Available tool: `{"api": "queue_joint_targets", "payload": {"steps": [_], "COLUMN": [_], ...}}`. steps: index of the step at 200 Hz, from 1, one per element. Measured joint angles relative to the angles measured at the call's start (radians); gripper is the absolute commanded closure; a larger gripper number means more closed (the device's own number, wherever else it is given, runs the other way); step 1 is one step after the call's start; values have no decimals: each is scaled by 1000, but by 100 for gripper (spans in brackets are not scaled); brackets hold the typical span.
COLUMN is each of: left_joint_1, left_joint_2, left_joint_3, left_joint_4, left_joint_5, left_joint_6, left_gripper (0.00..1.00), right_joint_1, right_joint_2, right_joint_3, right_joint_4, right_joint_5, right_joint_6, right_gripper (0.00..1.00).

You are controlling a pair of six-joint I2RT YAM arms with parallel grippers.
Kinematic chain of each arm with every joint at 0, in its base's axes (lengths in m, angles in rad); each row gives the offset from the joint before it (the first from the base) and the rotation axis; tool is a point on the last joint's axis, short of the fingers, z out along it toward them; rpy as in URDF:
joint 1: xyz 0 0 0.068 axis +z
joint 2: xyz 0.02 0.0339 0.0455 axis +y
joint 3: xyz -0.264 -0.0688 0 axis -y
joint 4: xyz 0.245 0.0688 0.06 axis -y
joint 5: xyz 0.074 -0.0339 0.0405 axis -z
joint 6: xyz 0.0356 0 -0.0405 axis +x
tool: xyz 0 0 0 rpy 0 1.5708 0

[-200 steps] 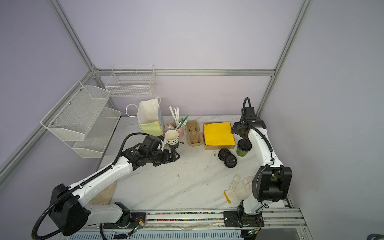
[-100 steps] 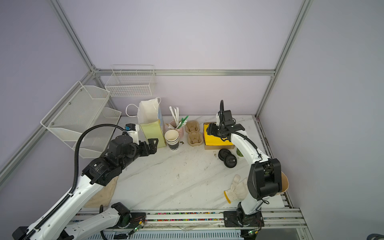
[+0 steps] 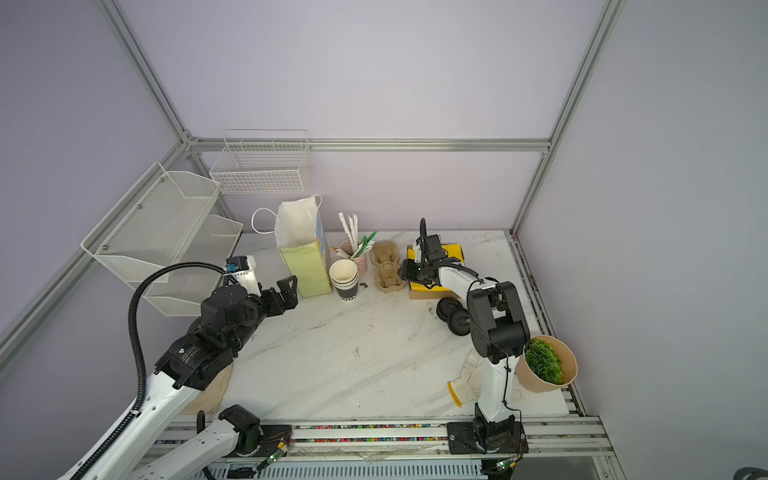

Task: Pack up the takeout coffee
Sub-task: 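Move the right gripper over the tan carriers while the left gripper rises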

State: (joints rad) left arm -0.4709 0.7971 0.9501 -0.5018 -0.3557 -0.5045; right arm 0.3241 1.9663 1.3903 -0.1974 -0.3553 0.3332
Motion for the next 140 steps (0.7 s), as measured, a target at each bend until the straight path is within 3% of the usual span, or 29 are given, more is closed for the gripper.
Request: {"api": "queue_joint_targets", "payload": {"steps": [37, 140], "left_joint_1": [22, 77], "left_joint_2": [3, 32], "left_joint_3": [0, 0], "left_joint_4": [18, 19], "left_joint_5": [16, 83], "left_joint_6": [-5, -34], "left_gripper": [0, 0], "right_joint_1": [19, 48], "right_joint_2": [31, 48], "right_joint_3": [34, 76], "right_joint_4": [-1, -22], "right_joint_5": [28, 159], "right_joint_6": [-19, -59], "right_gripper": [53, 51]}}
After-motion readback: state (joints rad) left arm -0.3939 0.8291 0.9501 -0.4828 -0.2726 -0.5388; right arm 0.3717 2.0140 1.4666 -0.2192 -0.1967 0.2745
